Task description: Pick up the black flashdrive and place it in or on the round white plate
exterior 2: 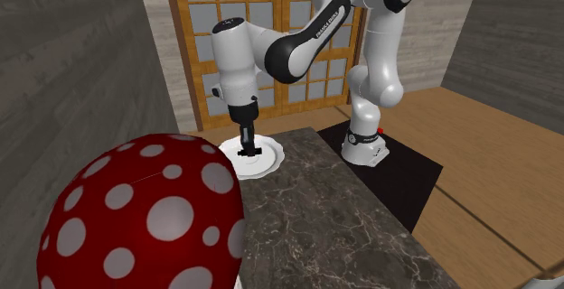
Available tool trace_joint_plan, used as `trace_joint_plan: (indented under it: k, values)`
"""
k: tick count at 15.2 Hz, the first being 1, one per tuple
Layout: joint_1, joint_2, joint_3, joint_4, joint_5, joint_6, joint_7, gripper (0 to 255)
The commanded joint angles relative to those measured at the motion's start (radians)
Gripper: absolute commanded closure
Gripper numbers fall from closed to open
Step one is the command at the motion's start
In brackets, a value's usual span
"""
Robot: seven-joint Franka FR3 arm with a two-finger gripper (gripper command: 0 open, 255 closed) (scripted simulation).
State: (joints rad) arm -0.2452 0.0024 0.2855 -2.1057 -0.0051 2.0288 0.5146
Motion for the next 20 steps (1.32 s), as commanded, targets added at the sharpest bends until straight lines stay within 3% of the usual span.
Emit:
trace_joint_plan:
  k: [1, 8, 9, 14, 18, 20]
  values:
    - [0.001, 0.006, 0.001, -0.008, -0.002, 0.014, 0.002, 255]
    - [0.001, 0.006, 0.001, -0.008, -0.002, 0.014, 0.002, 255]
    - [0.001, 0.006, 0.001, -0.008, -0.002, 0.014, 0.002, 0]
    - [0.001, 0.006, 0.001, -0.008, -0.002, 0.014, 0.002, 0]
    - [0.000, -0.026, -0.001, 0.088, 0.008, -0.112, -0.005, 0]
    - [0.000, -0.026, -0.001, 0.088, 0.008, -0.112, -0.005, 0]
